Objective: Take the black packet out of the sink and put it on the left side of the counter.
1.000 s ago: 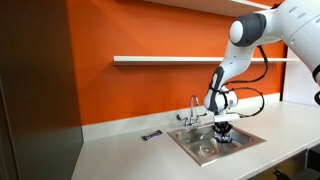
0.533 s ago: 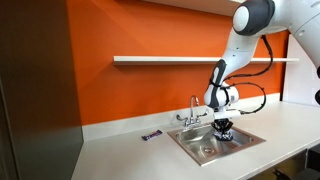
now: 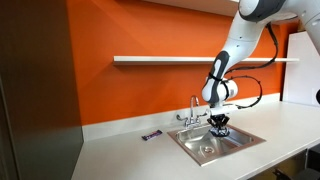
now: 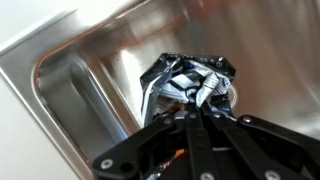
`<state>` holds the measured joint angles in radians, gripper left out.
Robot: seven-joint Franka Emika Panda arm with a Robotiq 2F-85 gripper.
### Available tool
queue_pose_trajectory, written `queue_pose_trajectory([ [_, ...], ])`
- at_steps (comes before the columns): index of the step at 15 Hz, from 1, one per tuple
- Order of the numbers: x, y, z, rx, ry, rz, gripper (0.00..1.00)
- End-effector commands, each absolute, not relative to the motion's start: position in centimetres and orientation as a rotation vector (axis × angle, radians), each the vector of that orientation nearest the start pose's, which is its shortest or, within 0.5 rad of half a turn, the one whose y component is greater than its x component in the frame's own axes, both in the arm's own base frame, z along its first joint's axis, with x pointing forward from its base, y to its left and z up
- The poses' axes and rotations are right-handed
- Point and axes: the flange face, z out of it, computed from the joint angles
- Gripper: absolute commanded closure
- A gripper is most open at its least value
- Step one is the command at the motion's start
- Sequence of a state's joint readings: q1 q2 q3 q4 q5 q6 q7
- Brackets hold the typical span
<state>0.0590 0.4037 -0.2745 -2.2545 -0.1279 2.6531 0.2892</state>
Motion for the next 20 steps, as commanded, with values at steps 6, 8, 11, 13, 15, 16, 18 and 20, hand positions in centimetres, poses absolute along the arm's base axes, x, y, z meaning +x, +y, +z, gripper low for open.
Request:
queue_pose_trajectory([
  [6,51.2,-5.4,22.7,-3.284,0.413,-0.057,0.99],
  [8,51.2,-3.3,23.0,-3.286,0.338,-0.061,0.99],
  [11,51.1,0.1,23.1,-3.285,0.217,-0.05,0.99],
  [13,50.9,2.4,23.1,-3.282,0.137,-0.042,0.99],
  [15,50.7,4.8,22.9,-3.279,0.052,-0.026,0.99],
  [16,50.6,6.1,22.7,-3.277,0.007,-0.019,0.99],
  [18,50.3,8.6,22.4,-3.269,-0.082,-0.005,0.99],
  [20,49.9,11.0,22.1,-3.257,-0.169,0.01,0.99],
])
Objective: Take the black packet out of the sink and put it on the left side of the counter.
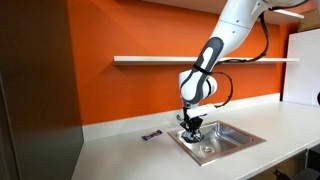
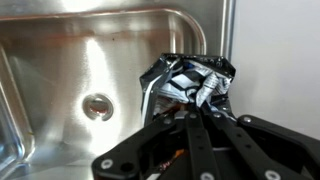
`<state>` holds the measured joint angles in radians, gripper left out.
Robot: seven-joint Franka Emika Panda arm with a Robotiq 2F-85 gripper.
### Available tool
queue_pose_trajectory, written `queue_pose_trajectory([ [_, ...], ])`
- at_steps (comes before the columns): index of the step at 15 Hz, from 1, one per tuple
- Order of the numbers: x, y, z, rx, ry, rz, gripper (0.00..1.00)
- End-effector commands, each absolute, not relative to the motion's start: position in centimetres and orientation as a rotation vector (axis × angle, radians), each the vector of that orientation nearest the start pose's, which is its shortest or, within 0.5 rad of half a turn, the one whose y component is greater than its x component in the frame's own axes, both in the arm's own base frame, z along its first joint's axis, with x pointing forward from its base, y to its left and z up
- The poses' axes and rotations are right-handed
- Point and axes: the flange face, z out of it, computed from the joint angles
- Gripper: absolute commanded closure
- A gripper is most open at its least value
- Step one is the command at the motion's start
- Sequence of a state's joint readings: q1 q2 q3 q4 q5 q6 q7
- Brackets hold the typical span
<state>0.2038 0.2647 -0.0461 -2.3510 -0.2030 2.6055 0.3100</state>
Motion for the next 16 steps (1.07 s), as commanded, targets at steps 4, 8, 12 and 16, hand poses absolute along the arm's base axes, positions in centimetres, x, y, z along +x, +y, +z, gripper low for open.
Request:
queue_pose_trajectory([
  [4,48.8,15.5,20.9,-3.225,-0.346,0.044,0.99],
  [8,47.9,18.8,19.4,-3.192,-0.498,0.087,0.99],
  [12,47.5,20.4,17.7,-3.167,-0.594,0.129,0.99],
  [16,47.7,20.6,16.7,-3.158,-0.635,0.158,0.99],
])
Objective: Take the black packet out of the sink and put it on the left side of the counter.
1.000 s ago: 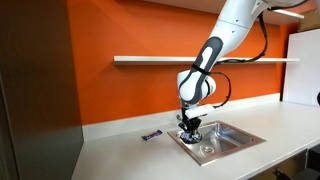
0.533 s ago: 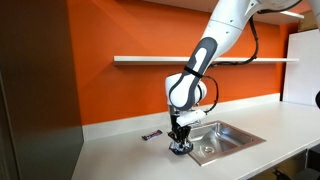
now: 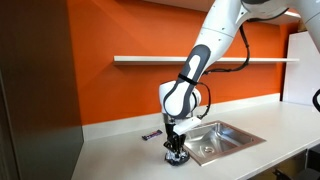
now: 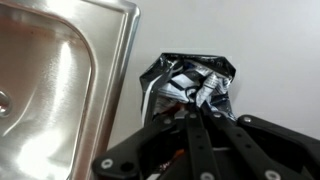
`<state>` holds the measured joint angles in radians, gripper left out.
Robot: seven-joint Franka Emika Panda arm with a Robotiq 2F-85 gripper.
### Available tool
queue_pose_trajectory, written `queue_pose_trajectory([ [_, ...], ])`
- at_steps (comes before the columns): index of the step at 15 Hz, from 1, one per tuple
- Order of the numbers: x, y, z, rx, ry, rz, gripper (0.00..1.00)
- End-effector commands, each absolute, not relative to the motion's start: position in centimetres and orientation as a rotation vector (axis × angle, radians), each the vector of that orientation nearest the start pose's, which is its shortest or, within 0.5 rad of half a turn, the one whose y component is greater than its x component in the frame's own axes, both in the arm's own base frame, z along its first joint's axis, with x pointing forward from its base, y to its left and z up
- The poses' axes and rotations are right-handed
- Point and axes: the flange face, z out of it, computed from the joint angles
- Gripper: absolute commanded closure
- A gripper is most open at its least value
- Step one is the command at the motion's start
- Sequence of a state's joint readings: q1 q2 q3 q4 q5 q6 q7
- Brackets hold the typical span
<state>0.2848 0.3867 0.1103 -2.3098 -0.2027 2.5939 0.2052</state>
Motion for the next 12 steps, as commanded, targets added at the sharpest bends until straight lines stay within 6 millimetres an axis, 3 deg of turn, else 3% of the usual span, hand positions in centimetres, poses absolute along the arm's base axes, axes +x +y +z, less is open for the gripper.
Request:
queue_pose_trajectory([
  [1,47.8,20.6,16.7,-3.157,-0.638,0.159,0.99],
  [2,47.9,20.5,16.6,-3.157,-0.642,0.162,0.99],
  [3,48.0,20.5,16.7,-3.158,-0.642,0.162,0.78],
  [12,48.1,20.3,17.8,-3.171,-0.62,0.142,0.1],
])
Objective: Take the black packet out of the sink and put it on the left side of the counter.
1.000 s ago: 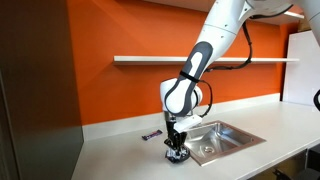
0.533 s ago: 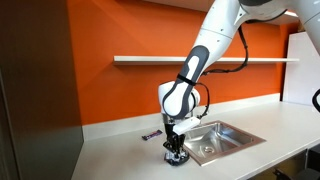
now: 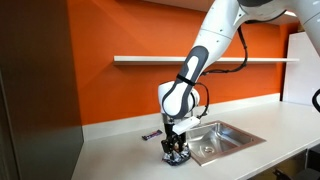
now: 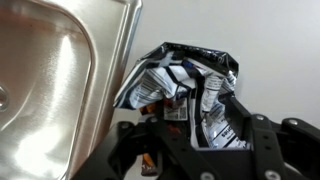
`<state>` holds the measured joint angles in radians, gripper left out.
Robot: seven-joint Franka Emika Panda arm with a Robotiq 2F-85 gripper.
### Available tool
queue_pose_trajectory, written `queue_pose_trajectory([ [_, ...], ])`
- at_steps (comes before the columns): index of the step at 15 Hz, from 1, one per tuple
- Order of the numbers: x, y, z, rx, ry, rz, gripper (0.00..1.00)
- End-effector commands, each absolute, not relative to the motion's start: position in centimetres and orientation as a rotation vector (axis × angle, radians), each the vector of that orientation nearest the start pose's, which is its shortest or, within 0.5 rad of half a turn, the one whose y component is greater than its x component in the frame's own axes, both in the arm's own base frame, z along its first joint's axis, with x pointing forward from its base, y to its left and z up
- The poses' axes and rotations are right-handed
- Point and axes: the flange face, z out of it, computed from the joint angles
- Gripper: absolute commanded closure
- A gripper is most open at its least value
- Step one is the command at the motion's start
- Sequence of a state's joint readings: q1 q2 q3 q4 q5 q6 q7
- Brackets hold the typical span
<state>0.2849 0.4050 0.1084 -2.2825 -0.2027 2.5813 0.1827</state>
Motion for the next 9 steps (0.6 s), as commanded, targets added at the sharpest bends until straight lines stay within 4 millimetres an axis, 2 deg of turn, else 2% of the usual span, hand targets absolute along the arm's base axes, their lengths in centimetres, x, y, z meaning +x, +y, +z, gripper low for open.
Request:
queue_pose_trajectory([
  [1,48.1,20.2,17.9,-3.173,-0.616,0.139,0.02],
  [9,48.2,20.0,19.5,-3.178,-0.593,0.091,0.0],
])
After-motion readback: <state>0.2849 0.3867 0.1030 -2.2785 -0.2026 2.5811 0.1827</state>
